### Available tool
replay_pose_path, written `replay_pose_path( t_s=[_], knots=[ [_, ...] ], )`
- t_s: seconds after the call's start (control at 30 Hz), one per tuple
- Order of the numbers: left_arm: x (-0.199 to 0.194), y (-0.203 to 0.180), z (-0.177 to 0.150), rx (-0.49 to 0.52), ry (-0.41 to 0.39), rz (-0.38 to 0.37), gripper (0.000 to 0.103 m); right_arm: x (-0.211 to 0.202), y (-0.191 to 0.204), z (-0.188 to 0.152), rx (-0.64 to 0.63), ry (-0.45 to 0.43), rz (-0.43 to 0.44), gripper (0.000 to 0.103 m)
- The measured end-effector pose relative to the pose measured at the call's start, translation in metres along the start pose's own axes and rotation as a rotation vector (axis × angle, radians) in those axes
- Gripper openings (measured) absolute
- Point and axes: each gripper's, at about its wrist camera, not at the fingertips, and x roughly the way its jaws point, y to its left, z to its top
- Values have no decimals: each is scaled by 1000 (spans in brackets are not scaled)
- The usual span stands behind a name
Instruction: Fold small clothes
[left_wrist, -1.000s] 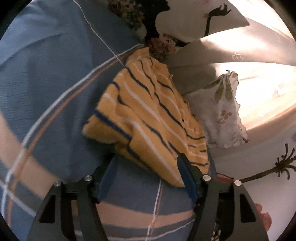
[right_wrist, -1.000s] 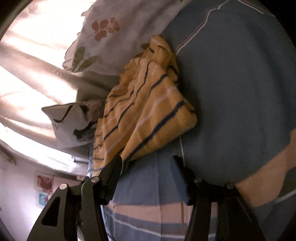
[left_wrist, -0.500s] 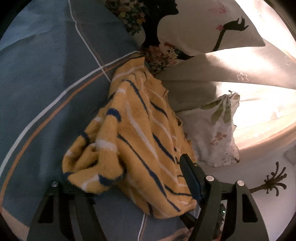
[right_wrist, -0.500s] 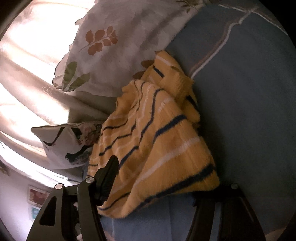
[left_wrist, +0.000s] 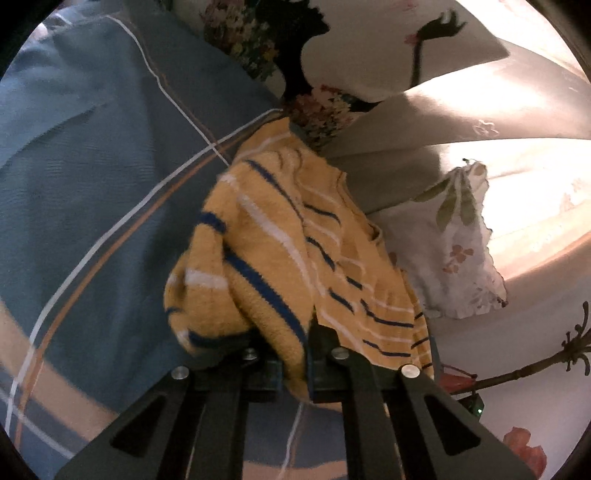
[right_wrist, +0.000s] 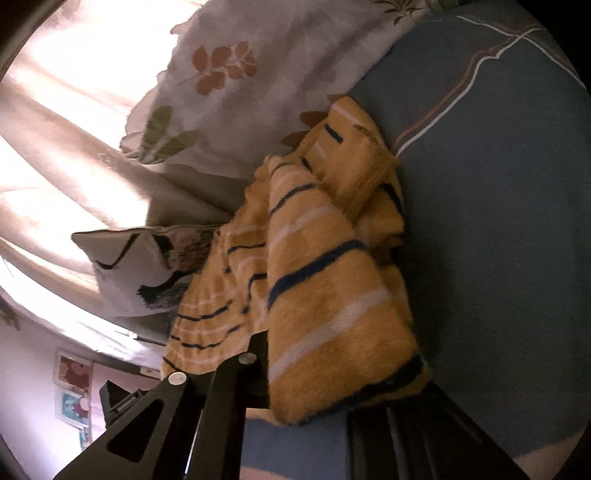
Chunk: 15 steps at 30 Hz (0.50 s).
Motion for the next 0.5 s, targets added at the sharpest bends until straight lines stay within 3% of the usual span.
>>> replay_pose_path(
  t_s=[0.17,0.27,0.3,0.33,0.4,0.5],
  knots=[
    [-14,-3,-11,28,10,34,9,1,-6,-3,7,47,13,13],
    [-17,8,-9,8,26,45,13,-1,-25,-2,82,32,-9,23],
    [-19,13,-9,9,35,42,16,-5,-28,-1,83,23,-19,32],
    [-23,17,-10,10,40,41,19,-13,-32,-1,69,8,-37,39],
    [-36,24,-10,16,38,35,29,-30,-36,2,42,-8,-55,42],
    [-60,32,-10,61,13,70,31,-67,-32,6,6,-74,-75,44]
  ],
)
